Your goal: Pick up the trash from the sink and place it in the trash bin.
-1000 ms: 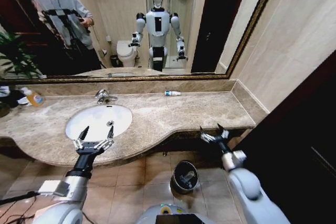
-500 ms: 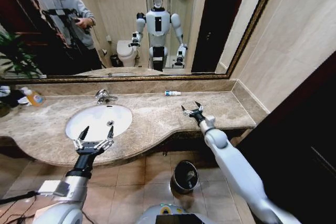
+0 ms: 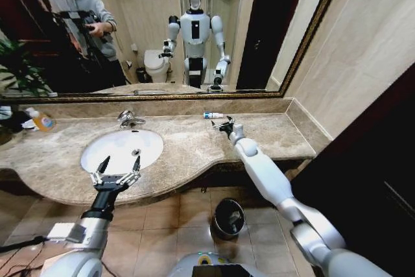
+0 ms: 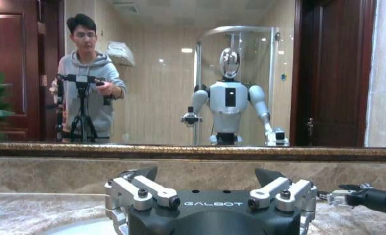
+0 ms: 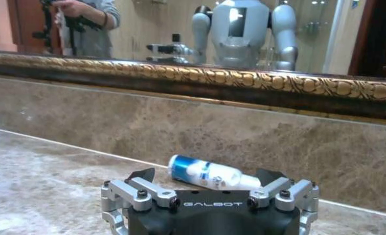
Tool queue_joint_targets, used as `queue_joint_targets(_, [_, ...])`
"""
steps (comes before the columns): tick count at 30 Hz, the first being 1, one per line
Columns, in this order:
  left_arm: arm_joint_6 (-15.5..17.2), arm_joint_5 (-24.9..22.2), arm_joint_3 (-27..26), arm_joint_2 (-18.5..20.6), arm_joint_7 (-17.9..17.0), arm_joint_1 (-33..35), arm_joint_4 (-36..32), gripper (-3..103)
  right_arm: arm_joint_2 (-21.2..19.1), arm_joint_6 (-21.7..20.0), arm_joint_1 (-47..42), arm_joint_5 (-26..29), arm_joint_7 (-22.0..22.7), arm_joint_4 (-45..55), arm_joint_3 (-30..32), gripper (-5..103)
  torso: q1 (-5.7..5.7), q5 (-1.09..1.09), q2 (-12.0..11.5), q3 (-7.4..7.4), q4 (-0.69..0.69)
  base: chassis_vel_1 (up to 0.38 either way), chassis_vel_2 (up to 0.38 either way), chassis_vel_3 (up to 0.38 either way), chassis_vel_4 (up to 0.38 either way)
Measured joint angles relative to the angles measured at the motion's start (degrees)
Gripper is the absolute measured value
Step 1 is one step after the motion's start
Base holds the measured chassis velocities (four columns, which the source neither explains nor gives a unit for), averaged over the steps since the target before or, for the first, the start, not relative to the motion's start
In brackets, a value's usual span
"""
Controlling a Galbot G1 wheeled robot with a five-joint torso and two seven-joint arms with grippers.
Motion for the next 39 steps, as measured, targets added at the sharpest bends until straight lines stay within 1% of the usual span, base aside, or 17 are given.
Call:
queue_joint_targets(2, [0.0, 0.0, 0.0, 0.0, 0.0, 0.0, 0.0, 100, 0.0, -0.1, 0.2, -0.5, 0.2, -0.8, 0.7, 100, 0.00, 0.00, 0.0, 0.00, 0.00, 0.000, 0.000, 0.000, 0.000])
queue_joint_targets(3, [0.0, 0.0, 0.0, 0.0, 0.0, 0.0, 0.0, 100, 0.1, -0.1, 0.8, -1.1, 0.3, -2.0, 1.1, 100, 0.00, 0.01, 0.0, 0.00, -0.04, 0.000, 0.000, 0.000, 0.000])
queue_joint_targets(4, [0.0, 0.0, 0.0, 0.0, 0.0, 0.0, 0.0, 100, 0.1, -0.1, 0.8, -1.1, 0.3, -2.0, 1.1, 100, 0.00, 0.01, 0.0, 0.00, -0.04, 0.000, 0.000, 0.000, 0.000])
queue_joint_targets(5, [0.0, 0.0, 0.0, 0.0, 0.0, 0.0, 0.0, 100, 0.9, 0.0, 2.1, -1.7, 0.4, -4.1, 1.4, 100, -0.01, -0.01, 0.0, 0.00, -0.07, 0.000, 0.000, 0.000, 0.000])
queue_joint_targets(6, [0.0, 0.0, 0.0, 0.0, 0.0, 0.0, 0.0, 100, 1.9, 0.2, 3.3, -2.2, 0.4, -5.8, 1.4, 100, -0.01, 0.01, 0.0, 0.00, -0.04, 0.000, 0.000, 0.000, 0.000])
queue_joint_targets(7, [0.0, 0.0, 0.0, 0.0, 0.0, 0.0, 0.0, 100, 2.7, 0.4, 4.4, -2.5, 0.3, -7.5, 1.4, 100, -0.01, 0.01, 0.0, 0.00, -0.04, 0.000, 0.000, 0.000, 0.000])
queue_joint_targets(8, [0.0, 0.0, 0.0, 0.0, 0.0, 0.0, 0.0, 100, 2.7, 0.4, 4.4, -2.5, 0.3, -7.5, 1.4, 100, -0.01, 0.01, 0.0, 0.00, -0.04, 0.000, 0.000, 0.000, 0.000])
queue_joint_targets(11, [0.0, 0.0, 0.0, 0.0, 0.0, 0.0, 0.0, 100, 5.5, 1.1, 7.8, -3.0, -0.5, -12.8, 1.6, 100, 0.00, 0.00, 0.0, 0.00, 0.00, 0.000, 0.000, 0.000, 0.000])
queue_joint_targets(12, [0.0, 0.0, 0.0, 0.0, 0.0, 0.0, 0.0, 100, 5.5, 1.1, 7.8, -3.0, -0.5, -12.8, 1.6, 100, 0.00, 0.00, 0.0, 0.00, 0.00, 0.000, 0.000, 0.000, 0.000])
queue_joint_targets(16, [0.0, 0.0, 0.0, 0.0, 0.0, 0.0, 0.0, 100, 8.3, 2.1, 11.1, -3.5, -1.4, -18.5, 2.8, 100, 0.00, 0.00, 0.0, 0.00, -0.02, 0.000, 0.000, 0.000, 0.000])
queue_joint_targets(17, [0.0, 0.0, 0.0, 0.0, 0.0, 0.0, 0.0, 100, 8.3, 2.1, 11.1, -3.5, -1.4, -18.5, 2.8, 100, 0.00, 0.00, 0.0, 0.00, -0.02, 0.000, 0.000, 0.000, 0.000])
queue_joint_targets(20, [0.0, 0.0, 0.0, 0.0, 0.0, 0.0, 0.0, 100, 10.3, 3.6, 13.2, -4.5, -2.3, -22.9, 3.8, 100, 0.00, -0.01, 0.0, 0.00, -0.01, 0.000, 0.000, 0.000, 0.000])
queue_joint_targets(27, [0.0, 0.0, 0.0, 0.0, 0.0, 0.0, 0.0, 100, 12.7, 5.3, 15.4, -5.6, -3.7, -29.1, 5.1, 100, 0.00, 0.00, 0.0, 0.00, -0.01, 0.000, 0.000, 0.000, 0.000])
queue_joint_targets(33, [0.0, 0.0, 0.0, 0.0, 0.0, 0.0, 0.0, 100, 13.3, 5.2, 15.2, -5.7, -4.2, -30.0, 5.2, 100, 0.00, 0.00, 0.0, -0.01, -0.01, 0.000, 0.000, 0.000, 0.000])
queue_joint_targets(39, [0.0, 0.0, 0.0, 0.0, 0.0, 0.0, 0.0, 100, 11.5, 3.9, 13.0, -4.0, -4.2, -26.5, 3.8, 100, -0.01, 0.00, 0.0, -0.01, -0.02, 0.000, 0.000, 0.000, 0.000])
